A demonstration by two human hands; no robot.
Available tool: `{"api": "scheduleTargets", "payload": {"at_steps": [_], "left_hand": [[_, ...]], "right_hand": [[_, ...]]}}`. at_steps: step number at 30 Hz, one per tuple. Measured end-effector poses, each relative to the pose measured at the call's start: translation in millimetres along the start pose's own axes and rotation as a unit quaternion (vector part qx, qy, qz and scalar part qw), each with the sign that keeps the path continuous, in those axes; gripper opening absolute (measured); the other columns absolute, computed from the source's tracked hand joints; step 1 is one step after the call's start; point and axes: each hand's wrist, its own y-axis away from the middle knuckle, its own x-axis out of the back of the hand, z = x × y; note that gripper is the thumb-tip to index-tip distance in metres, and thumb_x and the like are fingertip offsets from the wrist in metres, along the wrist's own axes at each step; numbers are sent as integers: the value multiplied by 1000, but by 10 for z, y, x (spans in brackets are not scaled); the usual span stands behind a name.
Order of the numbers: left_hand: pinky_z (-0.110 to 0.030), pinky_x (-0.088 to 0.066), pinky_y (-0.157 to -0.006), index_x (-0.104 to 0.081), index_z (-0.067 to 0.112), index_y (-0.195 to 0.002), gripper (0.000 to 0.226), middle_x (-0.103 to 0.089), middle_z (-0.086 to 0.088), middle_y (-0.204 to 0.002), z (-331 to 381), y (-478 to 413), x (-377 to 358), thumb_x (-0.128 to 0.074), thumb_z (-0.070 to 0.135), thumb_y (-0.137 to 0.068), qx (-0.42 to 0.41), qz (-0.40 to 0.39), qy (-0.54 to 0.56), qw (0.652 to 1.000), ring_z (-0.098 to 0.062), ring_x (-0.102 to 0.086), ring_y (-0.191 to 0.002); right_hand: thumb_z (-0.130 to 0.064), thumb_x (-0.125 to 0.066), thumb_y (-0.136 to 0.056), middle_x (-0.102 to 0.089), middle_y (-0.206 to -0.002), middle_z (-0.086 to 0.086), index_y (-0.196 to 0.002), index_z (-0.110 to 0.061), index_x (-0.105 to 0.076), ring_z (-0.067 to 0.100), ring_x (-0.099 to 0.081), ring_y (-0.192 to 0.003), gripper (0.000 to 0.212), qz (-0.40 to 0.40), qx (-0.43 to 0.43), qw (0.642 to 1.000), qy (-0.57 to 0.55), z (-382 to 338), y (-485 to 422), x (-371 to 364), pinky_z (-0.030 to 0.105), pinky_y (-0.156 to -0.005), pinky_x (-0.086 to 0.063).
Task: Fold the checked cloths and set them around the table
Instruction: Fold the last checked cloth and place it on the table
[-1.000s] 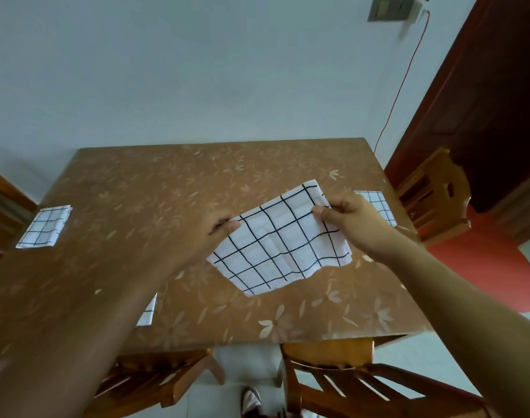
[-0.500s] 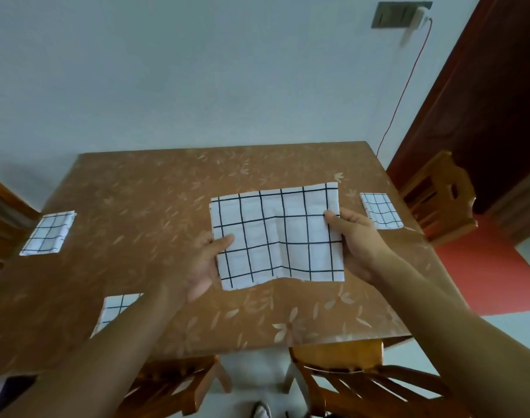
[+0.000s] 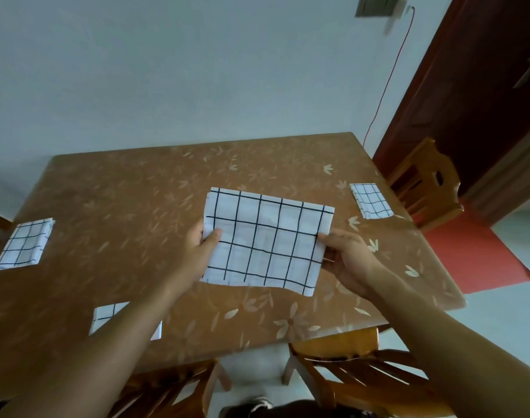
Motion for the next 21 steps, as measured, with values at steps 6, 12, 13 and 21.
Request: {"api": "scheduleTargets", "payload": {"at_steps": [6,12,13,21], "left_hand": [[-15,-54,-60,-65,23,-107,18,-78,12,-86,26,-169,53,-52,11,-104,23,-69,33,997,-3,-74,-79],[-25,-60,-67,-69,14,-106,14,-80,4,-89,198,-341,151,-64,6,-95,53,-168,50,983,-13,-76,-80],[-26,-60,-68,-70,13,-108,16,-80,2,-91,238,-357,155,-64,5,-95,60,-185,50,980,-15,-76,-81],[-56,-44,-109,-61,8,-138,65,-62,-23,-137,261,-399,268,-65,51,-89,166,-226,287,916,-41,-59,-127]], "right_hand": [[-41,-61,-94,-75,-106,16,-127,-6,-67,27,-74,-93,49,-124,-88,988,-8,-158,20,267,44,-86,-57],[-36,-88,-75,-66,-132,24,-127,-3,-69,33,-69,-115,65,-278,-151,946,70,-326,-35,220,43,-95,-59],[-32,-82,-81,-68,-131,22,-126,-3,-69,31,-70,-114,55,-291,-157,940,88,-344,-35,126,40,-92,-60],[-11,-58,-102,-74,-121,19,-121,-1,-69,33,-72,-113,24,-257,-81,960,77,-304,-38,-420,44,-93,-60]]}}
